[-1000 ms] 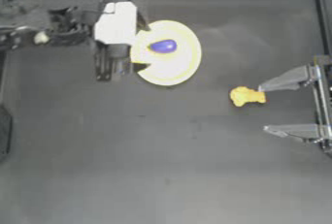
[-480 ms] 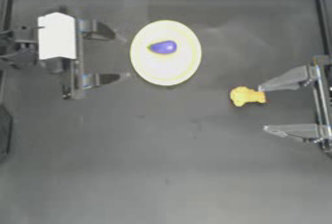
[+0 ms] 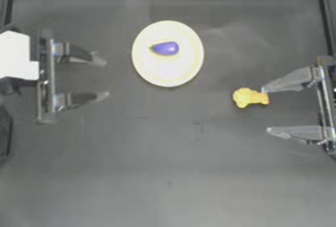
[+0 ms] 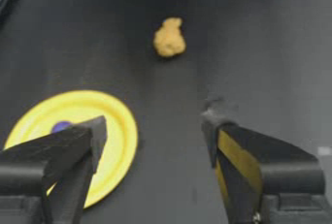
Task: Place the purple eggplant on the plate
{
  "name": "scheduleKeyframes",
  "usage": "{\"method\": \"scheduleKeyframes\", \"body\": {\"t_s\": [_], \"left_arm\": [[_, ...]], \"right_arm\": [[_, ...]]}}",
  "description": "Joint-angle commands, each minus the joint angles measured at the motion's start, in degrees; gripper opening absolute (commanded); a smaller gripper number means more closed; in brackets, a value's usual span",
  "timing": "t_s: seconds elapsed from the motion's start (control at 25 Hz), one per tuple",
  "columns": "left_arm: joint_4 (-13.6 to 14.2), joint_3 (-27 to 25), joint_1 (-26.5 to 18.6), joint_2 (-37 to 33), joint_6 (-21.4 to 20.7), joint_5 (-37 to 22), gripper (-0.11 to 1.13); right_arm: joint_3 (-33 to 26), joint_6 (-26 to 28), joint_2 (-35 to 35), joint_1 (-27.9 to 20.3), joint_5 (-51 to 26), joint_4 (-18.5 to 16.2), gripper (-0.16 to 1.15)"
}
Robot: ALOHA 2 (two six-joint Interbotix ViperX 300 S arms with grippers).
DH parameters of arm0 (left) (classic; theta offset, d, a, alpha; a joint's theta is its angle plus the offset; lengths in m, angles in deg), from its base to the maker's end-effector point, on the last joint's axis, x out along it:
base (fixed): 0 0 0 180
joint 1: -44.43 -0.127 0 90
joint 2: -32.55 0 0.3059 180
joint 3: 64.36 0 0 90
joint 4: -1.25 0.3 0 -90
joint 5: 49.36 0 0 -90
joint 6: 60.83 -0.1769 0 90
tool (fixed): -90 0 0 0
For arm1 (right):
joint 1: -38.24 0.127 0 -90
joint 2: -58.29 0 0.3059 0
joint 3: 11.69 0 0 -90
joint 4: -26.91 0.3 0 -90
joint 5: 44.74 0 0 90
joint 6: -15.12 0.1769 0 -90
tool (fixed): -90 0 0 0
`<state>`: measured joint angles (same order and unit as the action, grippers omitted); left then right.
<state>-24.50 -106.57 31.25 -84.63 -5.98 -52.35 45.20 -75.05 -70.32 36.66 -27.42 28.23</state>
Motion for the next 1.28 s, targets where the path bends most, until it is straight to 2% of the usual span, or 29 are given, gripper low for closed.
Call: {"method": "scheduleKeyframes", "body": {"t_s": [0.04, 0.36, 0.64, 0.84, 1.28], "left_arm": [[-1.14, -1.41, 0.97, -2.29, 0.00, 2.29, 0.92], [-3.60, -5.01, 2.02, -4.66, 0.00, 4.39, 0.92], [-4.04, -8.26, 2.64, -8.26, 0.00, 5.98, 0.92], [-5.54, -10.02, 2.72, -10.46, 0.00, 7.12, 0.92], [-5.54, -11.34, 2.72, -11.69, 0.00, 7.12, 0.92]], "right_arm": [[-0.88, -0.09, 0.26, -0.26, 0.26, -0.09, 0.99], [-0.70, -0.09, 0.26, -0.53, 0.26, -0.18, 0.99], [-0.70, -0.09, 0.26, -0.62, 0.26, -0.18, 0.99], [-0.62, -0.09, 0.26, -0.62, 0.26, 0.00, 0.99], [-0.53, -0.09, 0.26, -0.62, 0.35, 0.00, 0.99]]}}
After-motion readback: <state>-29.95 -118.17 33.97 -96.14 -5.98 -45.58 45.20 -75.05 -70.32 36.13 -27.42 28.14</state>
